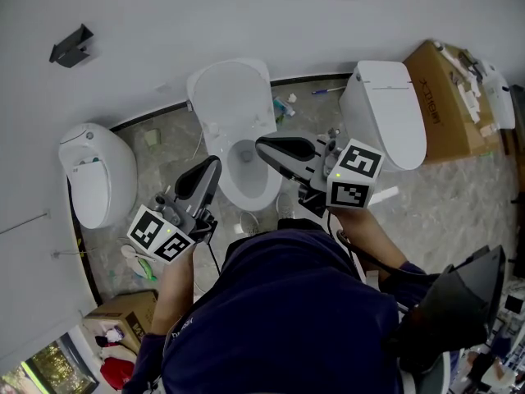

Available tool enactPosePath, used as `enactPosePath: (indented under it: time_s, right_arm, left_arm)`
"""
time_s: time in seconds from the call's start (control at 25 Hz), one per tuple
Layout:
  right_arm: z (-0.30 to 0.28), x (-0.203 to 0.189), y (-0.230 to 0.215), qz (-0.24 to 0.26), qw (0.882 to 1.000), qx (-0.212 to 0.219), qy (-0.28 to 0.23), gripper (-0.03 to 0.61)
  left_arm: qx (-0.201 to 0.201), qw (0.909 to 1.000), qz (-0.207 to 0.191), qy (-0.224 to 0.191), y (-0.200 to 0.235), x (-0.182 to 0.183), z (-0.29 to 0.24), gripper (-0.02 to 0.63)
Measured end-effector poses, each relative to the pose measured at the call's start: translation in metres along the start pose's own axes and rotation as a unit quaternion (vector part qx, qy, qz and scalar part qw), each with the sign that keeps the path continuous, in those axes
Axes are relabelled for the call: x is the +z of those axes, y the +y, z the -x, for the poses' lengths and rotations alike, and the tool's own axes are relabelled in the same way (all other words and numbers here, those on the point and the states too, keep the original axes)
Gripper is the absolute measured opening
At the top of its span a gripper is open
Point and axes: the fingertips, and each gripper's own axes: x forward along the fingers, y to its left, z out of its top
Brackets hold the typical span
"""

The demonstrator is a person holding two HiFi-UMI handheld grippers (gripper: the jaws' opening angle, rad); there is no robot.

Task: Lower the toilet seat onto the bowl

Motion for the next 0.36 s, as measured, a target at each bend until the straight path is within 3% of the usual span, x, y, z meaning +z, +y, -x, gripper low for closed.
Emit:
enactPosePath:
  time_s: [0.36]
  right_arm:
    - [0.0089,-0.0014,0.0004,0.002,1.0,0.005,0.001,0.008]
  left_arm:
    - [0.0,1.0,0.002,-0.001,-0.007,-0.0075,-0.0059,0.004]
